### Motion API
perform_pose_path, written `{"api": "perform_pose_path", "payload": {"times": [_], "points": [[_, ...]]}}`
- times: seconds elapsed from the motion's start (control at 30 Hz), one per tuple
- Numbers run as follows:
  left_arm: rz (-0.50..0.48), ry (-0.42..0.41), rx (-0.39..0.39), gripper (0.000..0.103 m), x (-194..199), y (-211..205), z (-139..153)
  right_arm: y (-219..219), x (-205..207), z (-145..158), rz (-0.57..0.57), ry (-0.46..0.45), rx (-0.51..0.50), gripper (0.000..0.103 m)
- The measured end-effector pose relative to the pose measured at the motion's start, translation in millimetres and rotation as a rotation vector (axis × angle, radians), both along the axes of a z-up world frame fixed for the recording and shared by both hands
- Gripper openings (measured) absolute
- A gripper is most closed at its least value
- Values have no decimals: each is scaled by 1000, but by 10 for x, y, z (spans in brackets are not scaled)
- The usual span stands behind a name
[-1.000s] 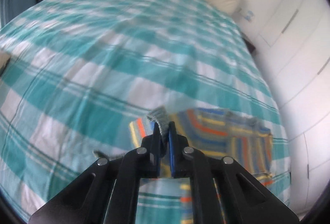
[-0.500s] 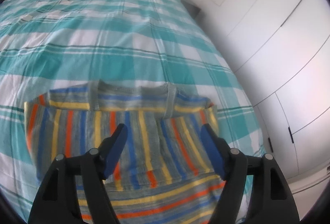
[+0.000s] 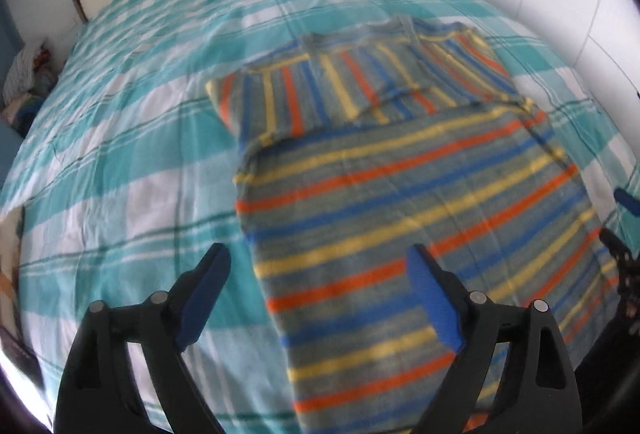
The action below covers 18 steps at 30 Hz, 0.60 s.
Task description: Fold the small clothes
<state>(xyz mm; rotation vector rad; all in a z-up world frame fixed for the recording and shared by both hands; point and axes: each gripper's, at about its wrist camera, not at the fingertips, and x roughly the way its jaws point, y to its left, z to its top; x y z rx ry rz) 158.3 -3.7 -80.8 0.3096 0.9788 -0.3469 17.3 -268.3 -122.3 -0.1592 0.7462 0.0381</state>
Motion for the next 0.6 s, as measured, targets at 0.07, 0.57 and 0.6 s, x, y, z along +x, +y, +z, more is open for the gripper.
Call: {"api": "perform_pose_path", "payload": {"times": [0.07,0.57,0.6], "points": [[-17,-22,-39,95,-306,-79,-31,19,21,-33,-4,11,-19,67],[34,10,-77,100,-668,-421,-651,31,71,-210,-32,81,-77,72],[35,9,-78,101,-673,-417,-657,36,73,-211,-34,81,-80,72]]}}
